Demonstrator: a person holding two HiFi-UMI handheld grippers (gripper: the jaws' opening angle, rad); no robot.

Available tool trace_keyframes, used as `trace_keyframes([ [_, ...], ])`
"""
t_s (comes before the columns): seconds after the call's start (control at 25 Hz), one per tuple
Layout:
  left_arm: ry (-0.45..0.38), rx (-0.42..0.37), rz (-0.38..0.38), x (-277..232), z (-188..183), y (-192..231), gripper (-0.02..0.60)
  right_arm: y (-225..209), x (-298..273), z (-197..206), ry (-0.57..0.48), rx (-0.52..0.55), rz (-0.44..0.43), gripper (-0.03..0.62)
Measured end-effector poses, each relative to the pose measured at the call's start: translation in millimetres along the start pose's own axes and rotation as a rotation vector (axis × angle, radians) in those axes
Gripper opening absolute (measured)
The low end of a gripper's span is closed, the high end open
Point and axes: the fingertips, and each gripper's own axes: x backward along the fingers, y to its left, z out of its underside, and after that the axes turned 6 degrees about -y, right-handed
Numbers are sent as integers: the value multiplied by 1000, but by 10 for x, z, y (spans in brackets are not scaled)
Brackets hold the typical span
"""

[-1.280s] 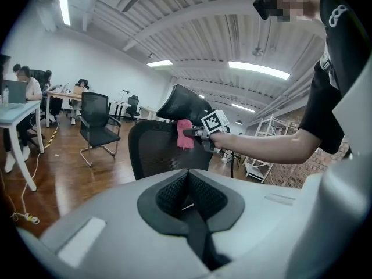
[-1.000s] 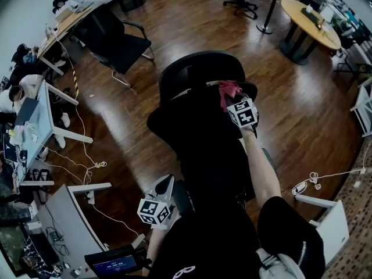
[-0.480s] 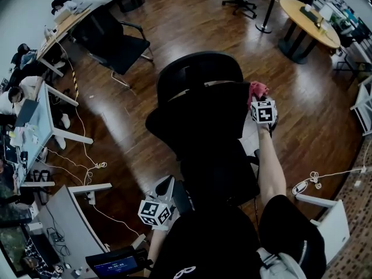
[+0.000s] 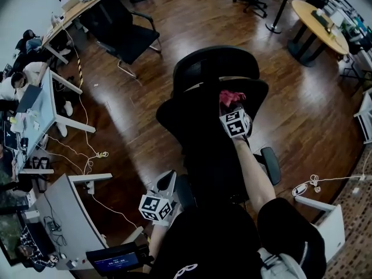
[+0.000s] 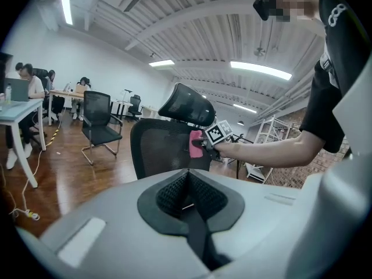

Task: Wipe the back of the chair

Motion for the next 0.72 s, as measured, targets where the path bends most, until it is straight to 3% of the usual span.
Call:
trace_keyframes([
  [0.44,-15,30,-64,293,48,330,-12,2206,-364,-379,-48,124,-324,48],
  [0.6,-16,31,-79,360,29,390,-12,2790,-387,-475,-56,191,-443,48],
  [0.72,-16,27,-82,377,14,410,-12,2961,-409,-457,-53,214,-476,48],
])
